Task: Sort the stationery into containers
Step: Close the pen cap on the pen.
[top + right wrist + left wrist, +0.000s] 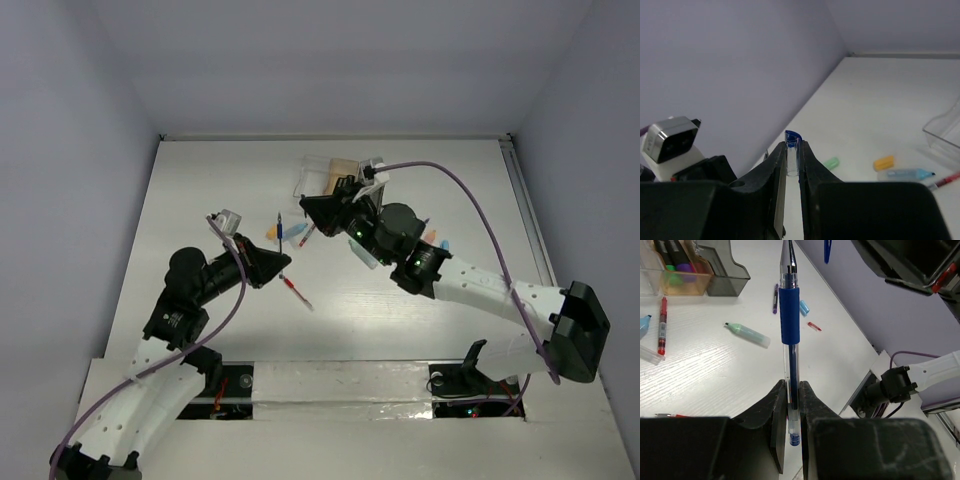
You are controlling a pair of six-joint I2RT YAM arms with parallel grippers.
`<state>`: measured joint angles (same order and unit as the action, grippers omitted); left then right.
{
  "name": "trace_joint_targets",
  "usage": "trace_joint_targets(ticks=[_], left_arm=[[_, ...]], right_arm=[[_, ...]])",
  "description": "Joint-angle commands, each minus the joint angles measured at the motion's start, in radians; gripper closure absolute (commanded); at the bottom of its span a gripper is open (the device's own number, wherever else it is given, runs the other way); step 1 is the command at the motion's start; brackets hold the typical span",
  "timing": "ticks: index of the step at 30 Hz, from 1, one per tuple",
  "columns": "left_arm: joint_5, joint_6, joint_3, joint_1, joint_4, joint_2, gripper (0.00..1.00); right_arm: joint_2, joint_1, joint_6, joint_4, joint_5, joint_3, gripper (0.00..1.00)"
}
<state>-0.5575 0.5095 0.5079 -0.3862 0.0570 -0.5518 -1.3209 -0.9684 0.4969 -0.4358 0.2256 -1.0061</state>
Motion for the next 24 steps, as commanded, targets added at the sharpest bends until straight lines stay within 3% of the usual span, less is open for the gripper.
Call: trace_joint_targets(ticks=[1, 13, 24], left_arm=[[-0.024, 0.018, -0.016, -0.014, 0.072, 0.026, 1.00], [-0.006, 0.023, -0.022, -0.034, 0.067, 0.036, 1.00], [0.034, 0.023, -0.017, -0.034, 0.050, 0.043, 1.00]], right_arm=[[-0.034, 0.004, 0.034, -0.181, -0.052, -0.058, 1.00], [-0.150, 0.004, 0.083, -0.261, -0.118, -0.135, 1.00], [-0.136, -0.006, 0.092, -0.241, -0.129, -0.089, 1.00]])
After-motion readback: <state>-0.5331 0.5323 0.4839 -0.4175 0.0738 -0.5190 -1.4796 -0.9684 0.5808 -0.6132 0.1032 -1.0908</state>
